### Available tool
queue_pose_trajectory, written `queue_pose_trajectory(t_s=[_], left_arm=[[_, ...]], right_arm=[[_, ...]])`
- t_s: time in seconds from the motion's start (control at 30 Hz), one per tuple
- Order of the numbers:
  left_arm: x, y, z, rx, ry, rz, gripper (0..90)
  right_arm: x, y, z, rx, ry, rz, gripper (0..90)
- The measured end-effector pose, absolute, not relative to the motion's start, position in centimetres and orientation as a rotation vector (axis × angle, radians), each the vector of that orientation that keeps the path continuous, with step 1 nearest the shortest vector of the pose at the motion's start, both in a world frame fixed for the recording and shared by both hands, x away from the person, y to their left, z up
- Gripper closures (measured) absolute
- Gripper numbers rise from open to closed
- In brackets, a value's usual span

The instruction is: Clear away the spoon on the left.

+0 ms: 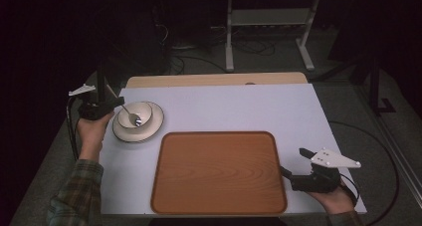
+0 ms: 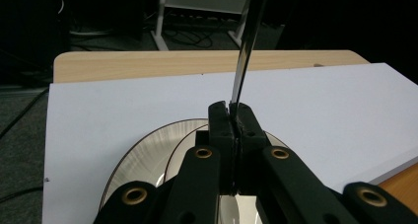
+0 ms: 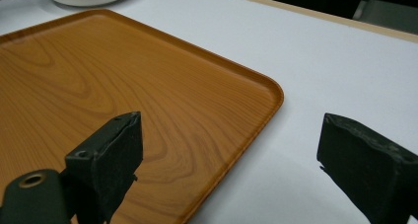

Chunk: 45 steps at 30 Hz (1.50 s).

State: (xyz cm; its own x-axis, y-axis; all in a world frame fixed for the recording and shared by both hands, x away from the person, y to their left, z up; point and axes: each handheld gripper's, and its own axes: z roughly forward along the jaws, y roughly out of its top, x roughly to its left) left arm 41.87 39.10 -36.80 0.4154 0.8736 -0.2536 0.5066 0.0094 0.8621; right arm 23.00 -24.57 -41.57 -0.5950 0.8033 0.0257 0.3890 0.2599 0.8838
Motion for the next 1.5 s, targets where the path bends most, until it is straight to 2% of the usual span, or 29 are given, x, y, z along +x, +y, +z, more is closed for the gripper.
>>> queue_pose_trajectory(t_s=[0.33,0.8,1.5], left_arm=[[41.5,39.3,-36.0,1.632,1.218,0.447,88.2],[40.2,38.6,-33.1,1.669,1.129,0.477,88.1],[36.6,36.0,-31.8,1.712,1.008,0.418,88.3]], right_arm=[[23.0,-24.6,-41.6,1.082,2.103,1.287,9.5],[22.9,-24.6,-41.5,1.083,2.102,1.287,9.5],[22.8,-24.7,-41.4,1.082,2.093,1.294,9.5]])
